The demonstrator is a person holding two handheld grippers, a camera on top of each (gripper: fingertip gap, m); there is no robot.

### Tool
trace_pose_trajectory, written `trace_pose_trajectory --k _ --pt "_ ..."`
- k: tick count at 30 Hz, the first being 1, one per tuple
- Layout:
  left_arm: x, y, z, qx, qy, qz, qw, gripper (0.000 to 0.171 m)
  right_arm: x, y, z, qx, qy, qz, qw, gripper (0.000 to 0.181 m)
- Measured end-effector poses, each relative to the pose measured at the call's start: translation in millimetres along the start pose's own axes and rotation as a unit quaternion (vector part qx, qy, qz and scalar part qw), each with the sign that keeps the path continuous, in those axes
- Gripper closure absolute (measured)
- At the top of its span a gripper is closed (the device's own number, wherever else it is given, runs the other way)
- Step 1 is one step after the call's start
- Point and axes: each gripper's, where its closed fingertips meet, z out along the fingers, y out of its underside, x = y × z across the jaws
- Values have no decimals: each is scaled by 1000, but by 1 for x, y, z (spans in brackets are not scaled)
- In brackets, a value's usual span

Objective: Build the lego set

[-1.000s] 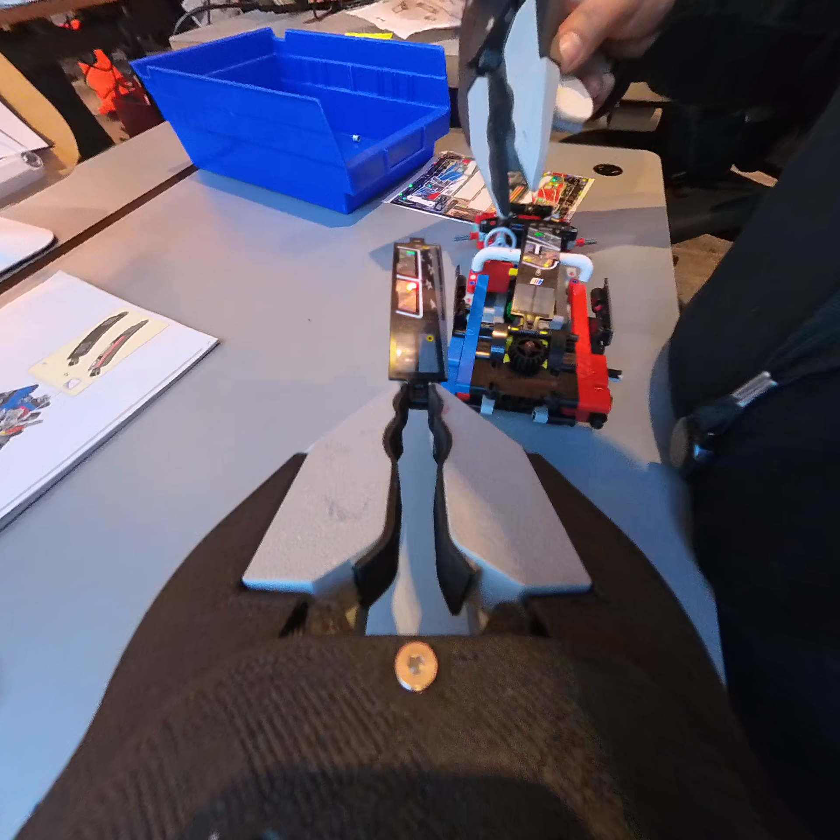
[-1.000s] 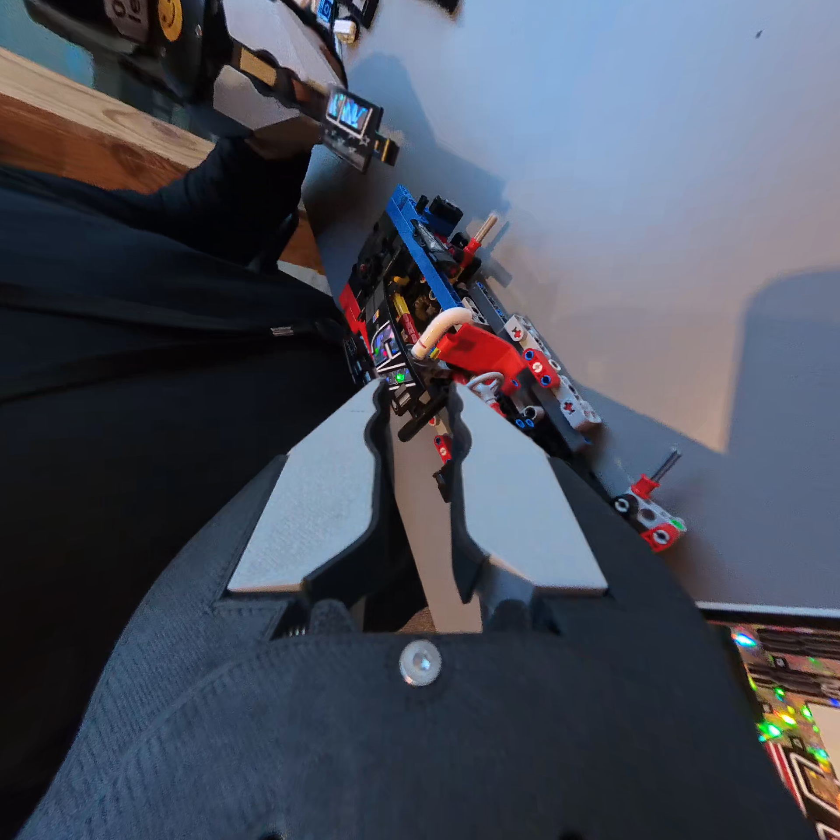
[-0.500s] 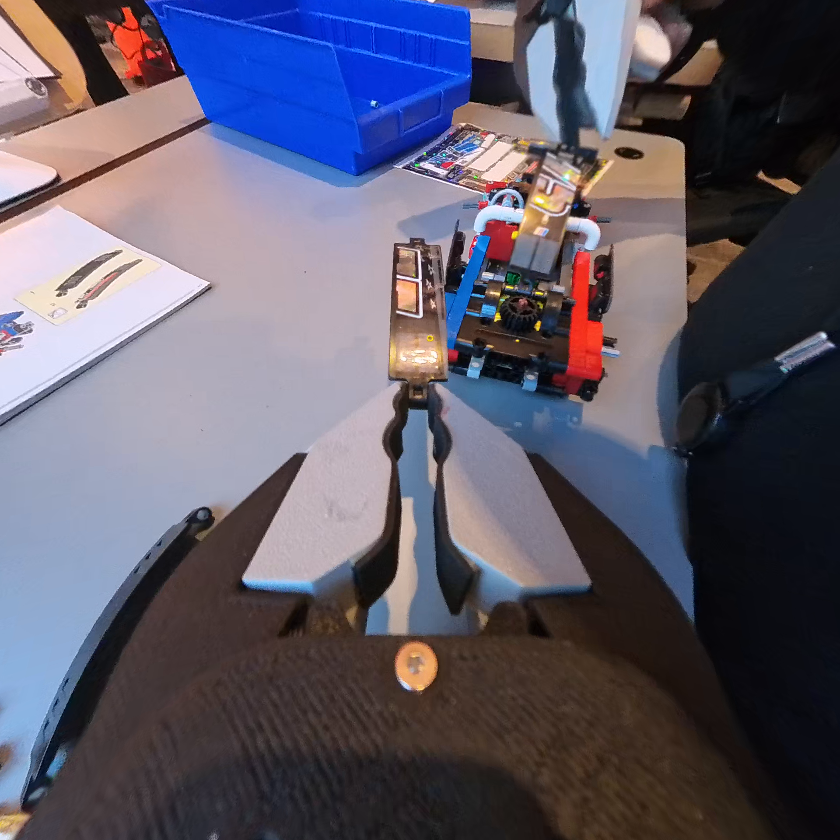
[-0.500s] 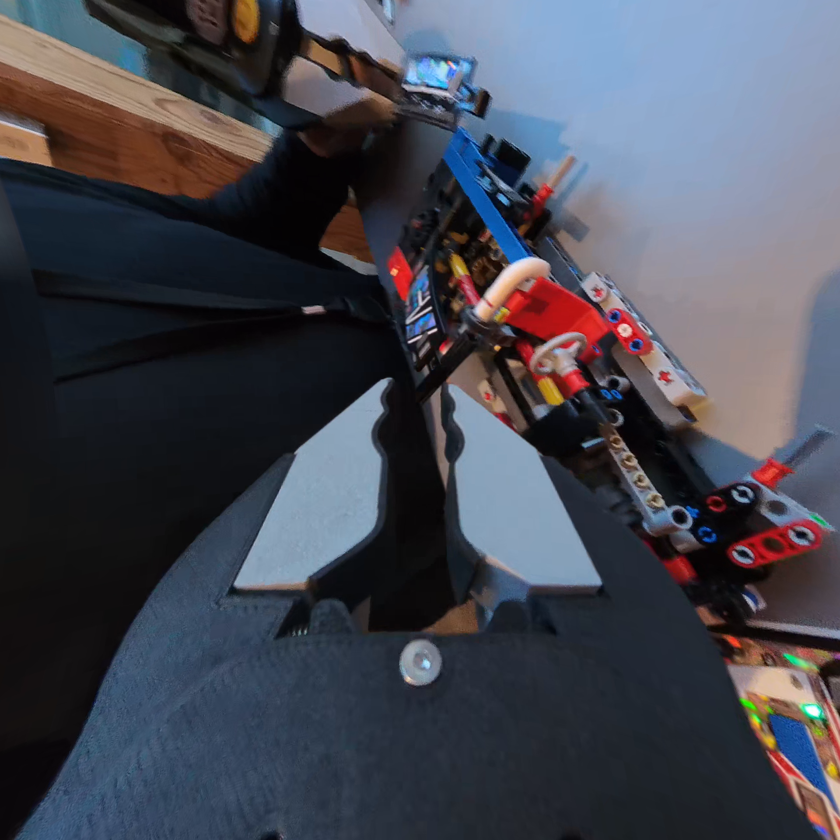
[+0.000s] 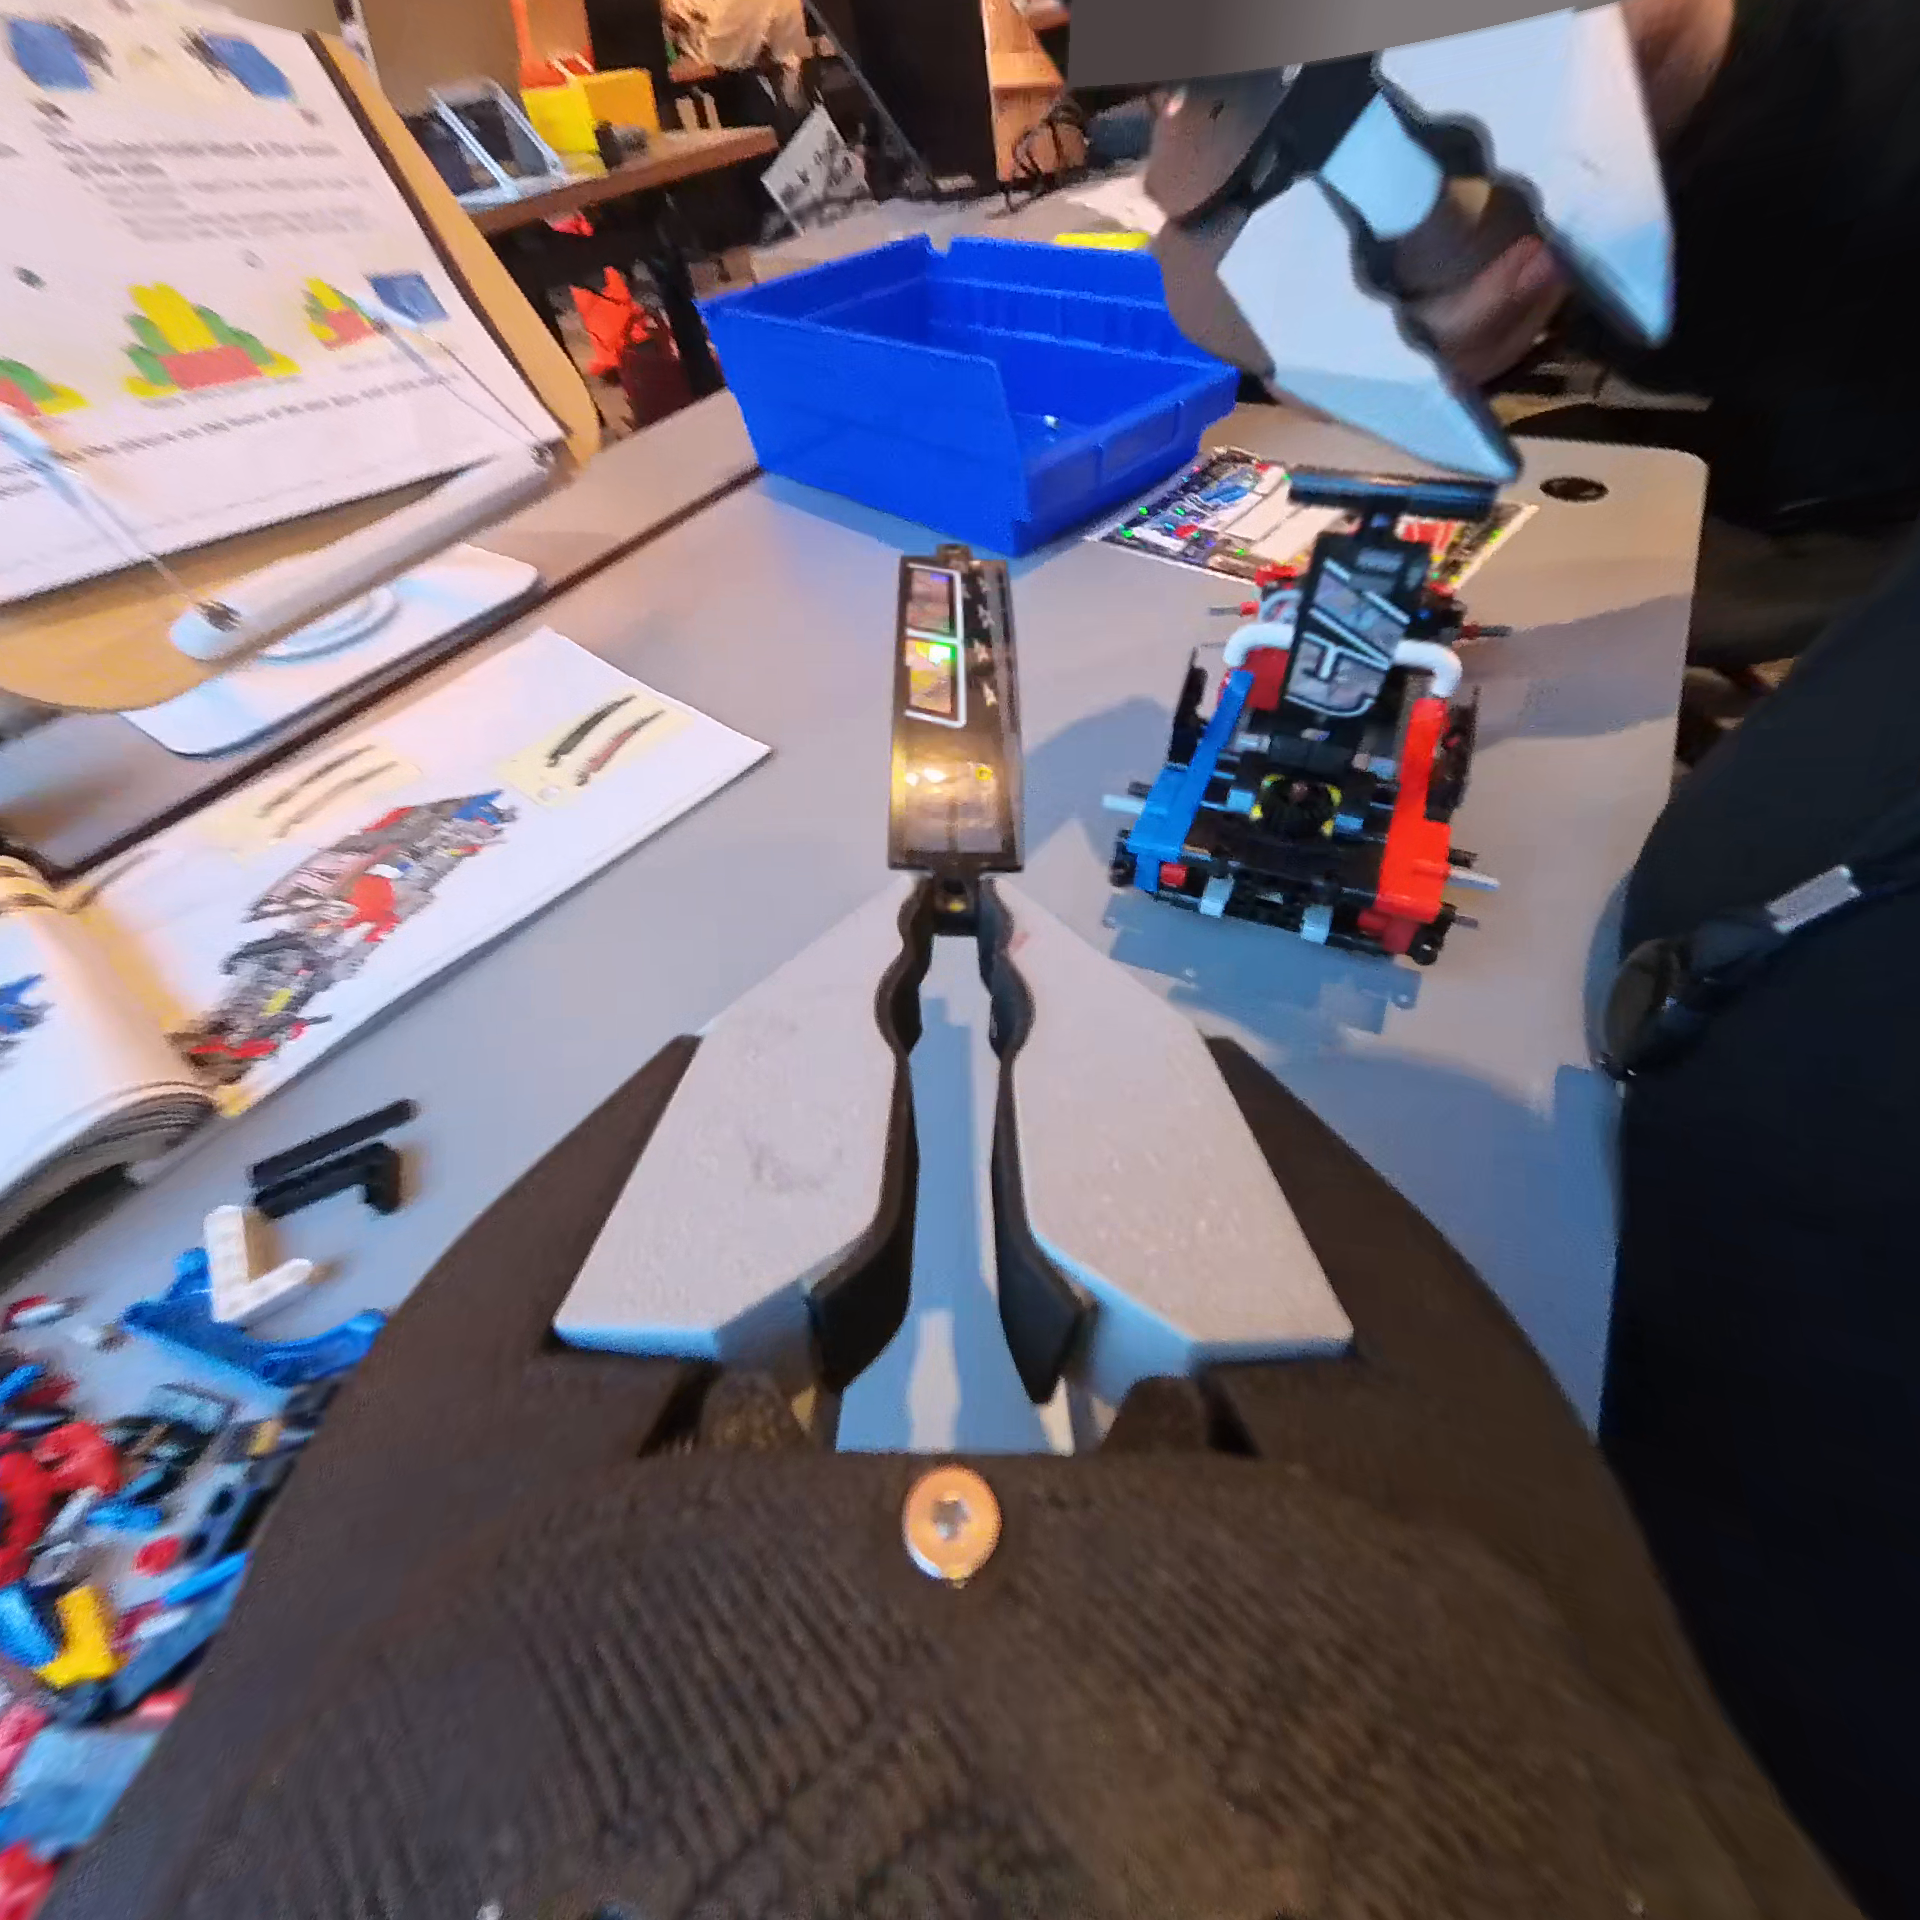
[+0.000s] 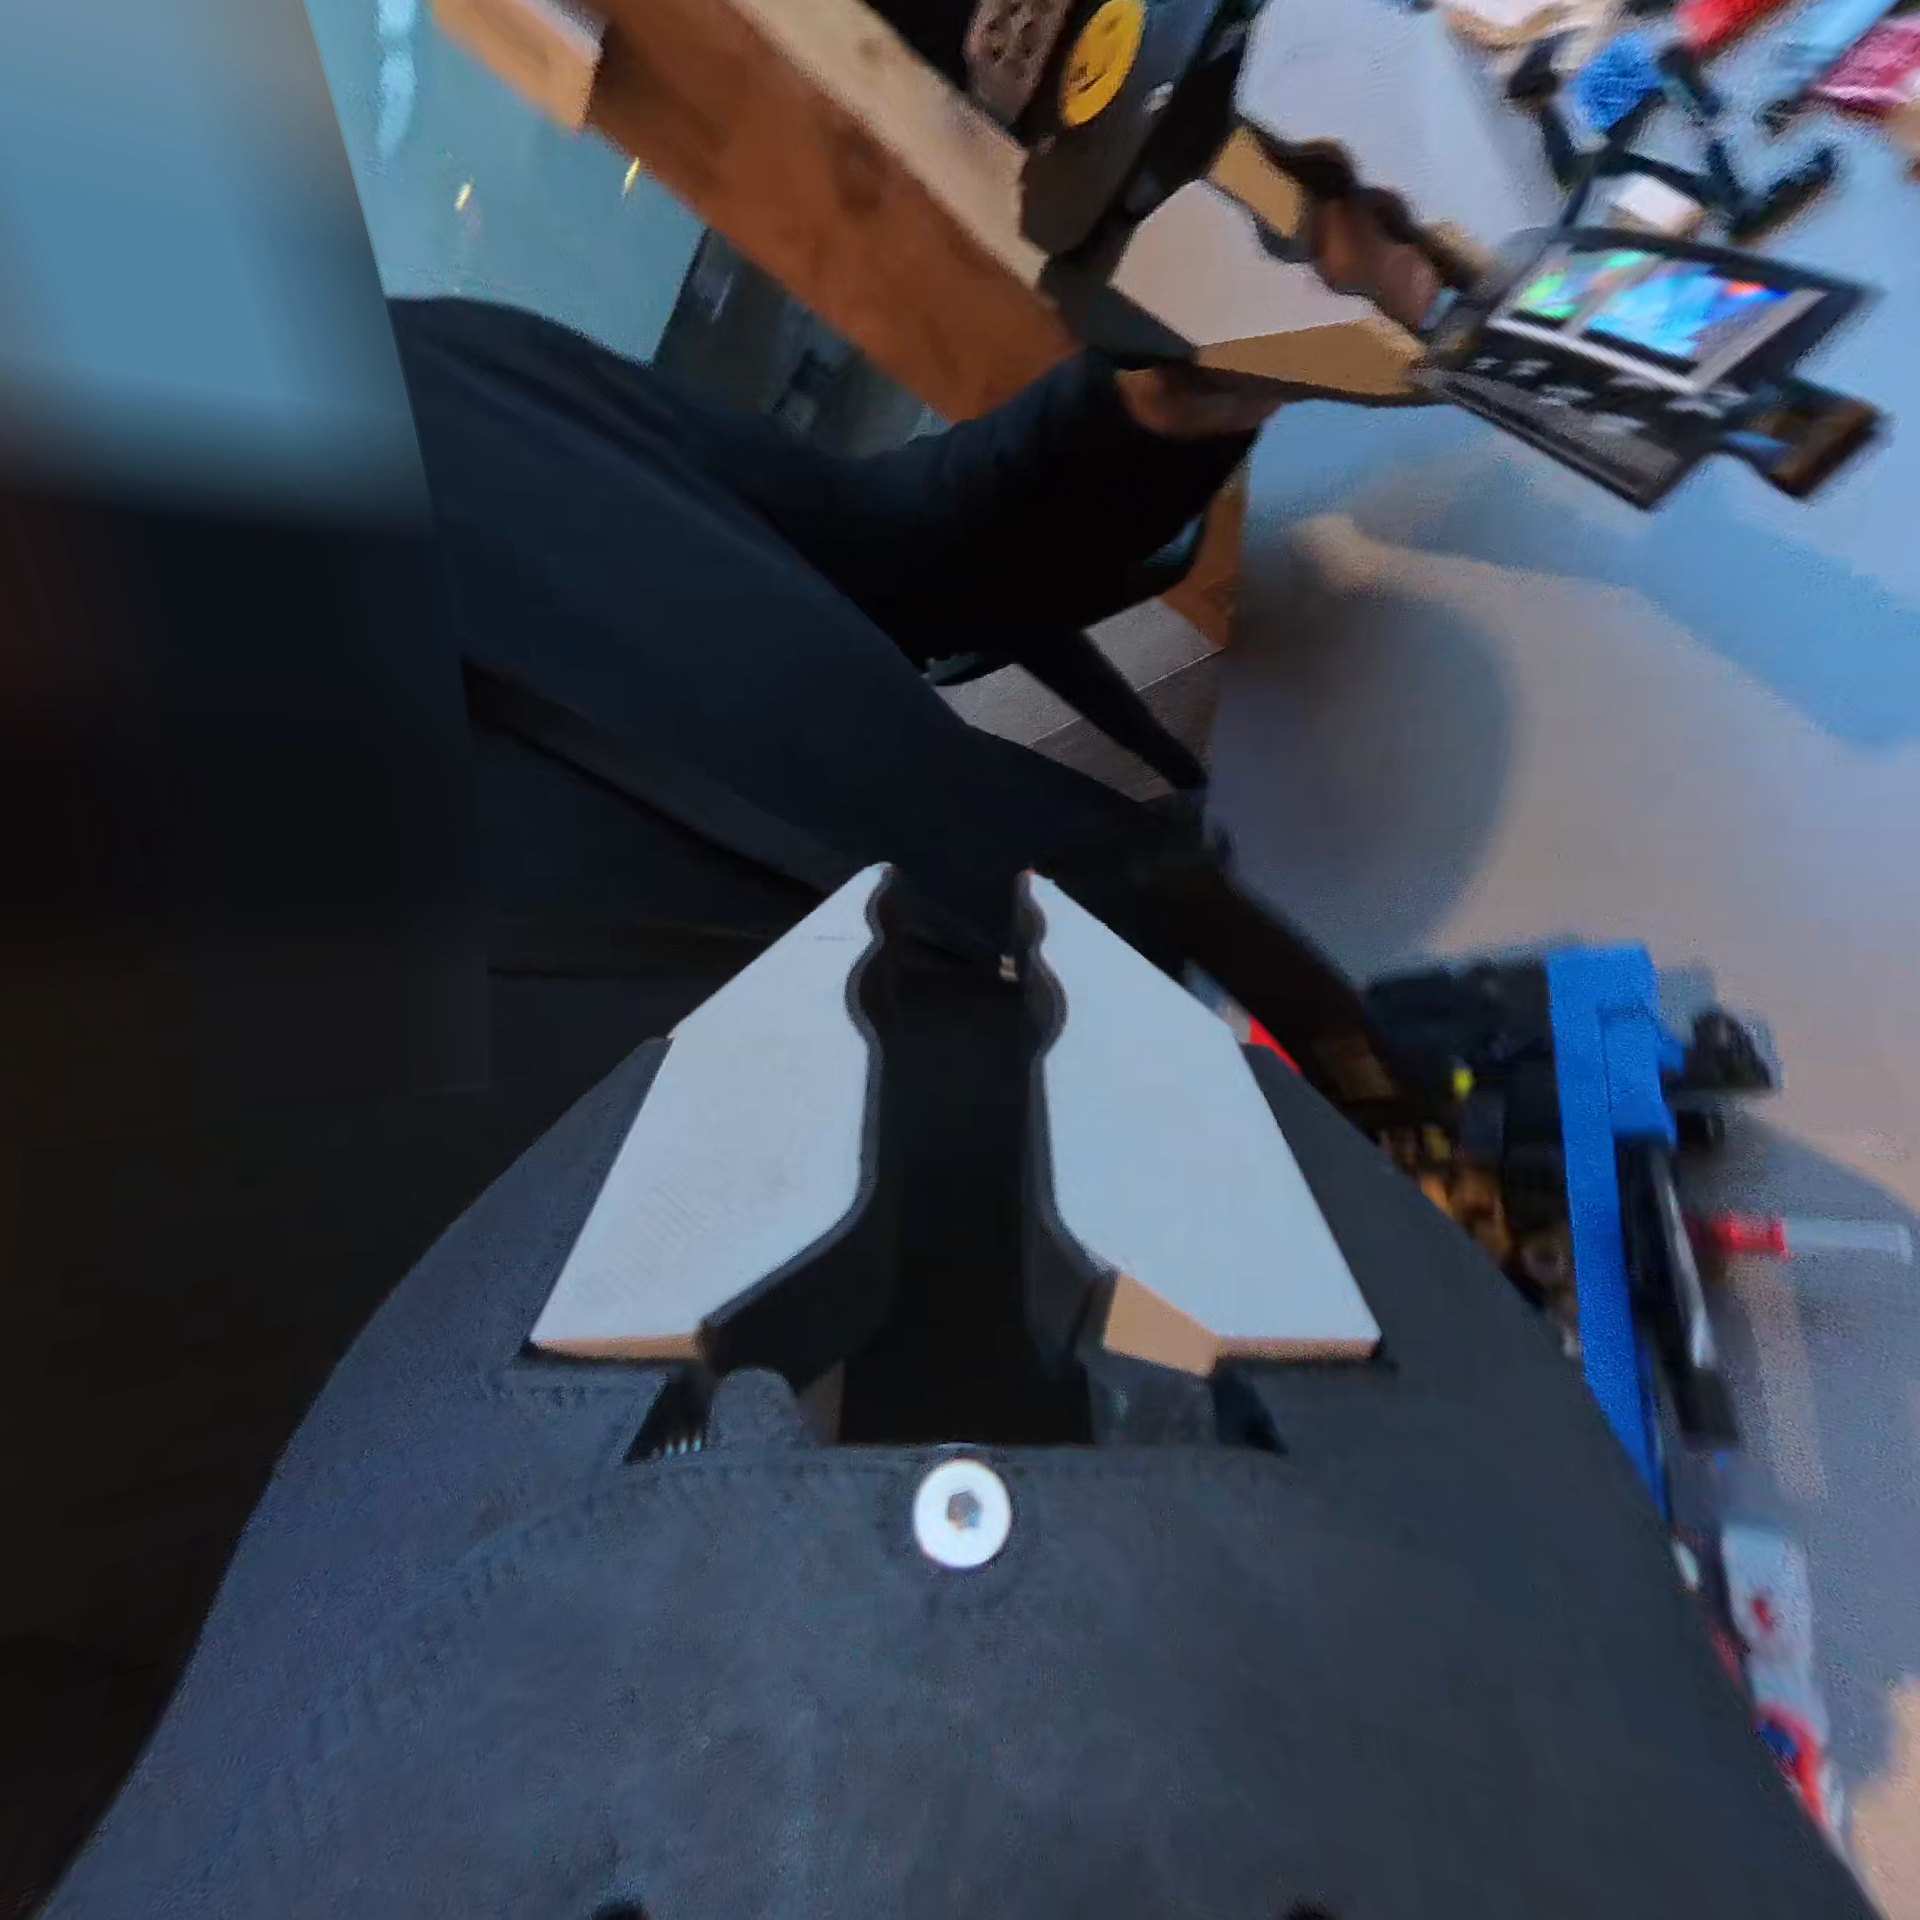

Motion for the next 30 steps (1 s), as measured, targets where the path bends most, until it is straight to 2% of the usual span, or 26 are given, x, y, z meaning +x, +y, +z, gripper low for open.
trace_pose_trajectory --k 3,6,9,13,15,17,20,22,26,30 --pt "-5 -19 -9 7 -16 22 1000 167 9 -8 -10 -14 41 -14 999 161" --pt "5 -44 -5 23 3 45 999 166 18 -5 -37 25 69 4 997 159" --pt "15 -57 10 19 24 76 997 167 28 10 -56 54 93 29 994 157" --pt "23 -66 33 -10 47 122 991 167 34 27 -72 70 141 17 987 157" --pt "27 -69 48 -37 60 173 982 167 31 22 -82 98 151 1 984 157" --pt "27 -67 66 -67 75 224 969 167 27 12 -94 131 154 -20 979 148" --pt "30 -62 92 -82 130 223 963 167 36 5 -113 145 208 -46 966 140" --pt "38 -59 102 -76 167 213 960 167 50 9 -122 120 273 -73 952 136" --pt "47 -48 112 -72 186 204 958 167 68 30 -116 13 365 -144 920 133" --pt "55 -39 115 -67 208 182 959 167 78 39 -102 -64 405 -211 887 149"
